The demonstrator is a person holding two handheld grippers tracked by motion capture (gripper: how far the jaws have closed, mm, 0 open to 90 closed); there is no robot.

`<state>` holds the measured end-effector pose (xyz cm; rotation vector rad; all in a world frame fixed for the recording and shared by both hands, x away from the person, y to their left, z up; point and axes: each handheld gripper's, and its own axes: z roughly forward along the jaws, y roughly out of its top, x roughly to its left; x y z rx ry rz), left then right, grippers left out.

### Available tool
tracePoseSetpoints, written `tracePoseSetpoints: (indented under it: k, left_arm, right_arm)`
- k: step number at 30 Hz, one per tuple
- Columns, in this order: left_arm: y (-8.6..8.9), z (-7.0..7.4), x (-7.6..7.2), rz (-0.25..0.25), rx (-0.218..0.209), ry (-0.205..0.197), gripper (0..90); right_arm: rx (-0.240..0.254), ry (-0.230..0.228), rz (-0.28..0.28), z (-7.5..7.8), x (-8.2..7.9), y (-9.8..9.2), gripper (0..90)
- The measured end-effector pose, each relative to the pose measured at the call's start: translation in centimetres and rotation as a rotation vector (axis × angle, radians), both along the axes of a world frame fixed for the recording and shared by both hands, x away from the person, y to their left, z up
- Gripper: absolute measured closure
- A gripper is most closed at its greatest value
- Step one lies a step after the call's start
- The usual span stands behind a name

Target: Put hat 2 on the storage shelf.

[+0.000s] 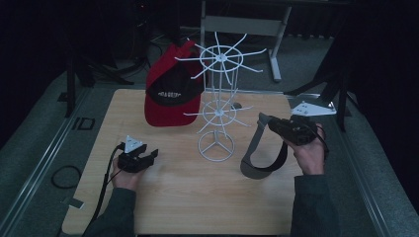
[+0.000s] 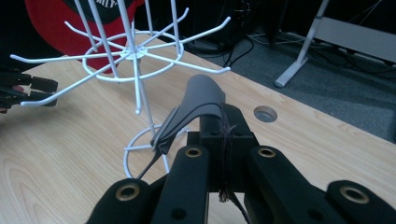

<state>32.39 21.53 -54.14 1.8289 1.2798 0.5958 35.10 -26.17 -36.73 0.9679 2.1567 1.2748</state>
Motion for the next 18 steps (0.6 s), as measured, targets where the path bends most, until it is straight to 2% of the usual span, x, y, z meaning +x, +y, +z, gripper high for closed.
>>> tracePoseSetpoints:
  k: [18]
  left_arm:
    - [0.0,0.0,0.0,0.003,-0.003,-0.002,47.4]
  right_arm:
    - [-0.01,-0.033,0.017,1.2,-0.4,0.4,89.3]
